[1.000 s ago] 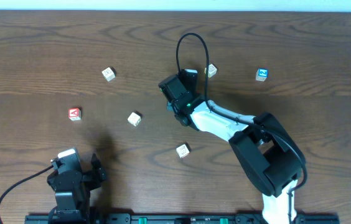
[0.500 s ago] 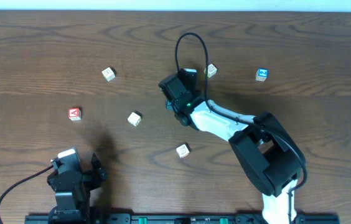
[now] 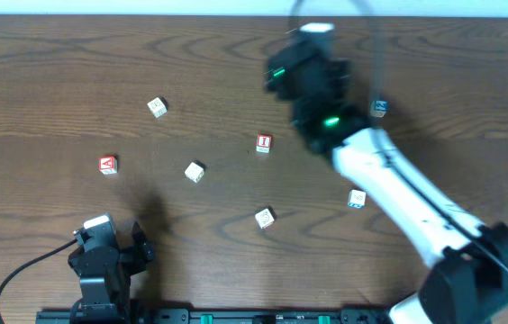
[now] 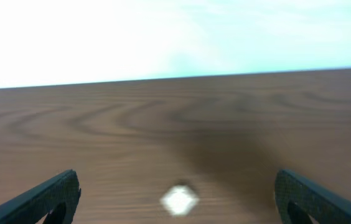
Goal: Spell out Ai2
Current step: 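Move the right gripper to the blue '2' block and grasp it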
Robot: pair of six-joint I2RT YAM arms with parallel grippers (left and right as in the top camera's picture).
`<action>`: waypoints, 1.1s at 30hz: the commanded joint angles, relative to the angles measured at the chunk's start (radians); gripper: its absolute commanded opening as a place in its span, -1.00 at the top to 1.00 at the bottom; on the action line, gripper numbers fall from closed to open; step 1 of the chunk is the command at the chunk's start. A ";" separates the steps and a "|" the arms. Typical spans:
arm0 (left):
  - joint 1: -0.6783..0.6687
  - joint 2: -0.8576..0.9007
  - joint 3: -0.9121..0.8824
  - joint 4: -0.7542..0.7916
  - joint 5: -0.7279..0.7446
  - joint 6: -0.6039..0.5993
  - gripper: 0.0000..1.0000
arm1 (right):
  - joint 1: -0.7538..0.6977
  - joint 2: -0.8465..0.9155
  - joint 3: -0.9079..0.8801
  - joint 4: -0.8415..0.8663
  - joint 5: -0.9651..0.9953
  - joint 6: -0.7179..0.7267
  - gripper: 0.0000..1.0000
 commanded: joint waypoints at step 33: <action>0.002 -0.005 -0.025 -0.040 -0.003 0.014 -0.91 | -0.460 0.367 -0.012 -0.111 -0.382 -0.346 -0.72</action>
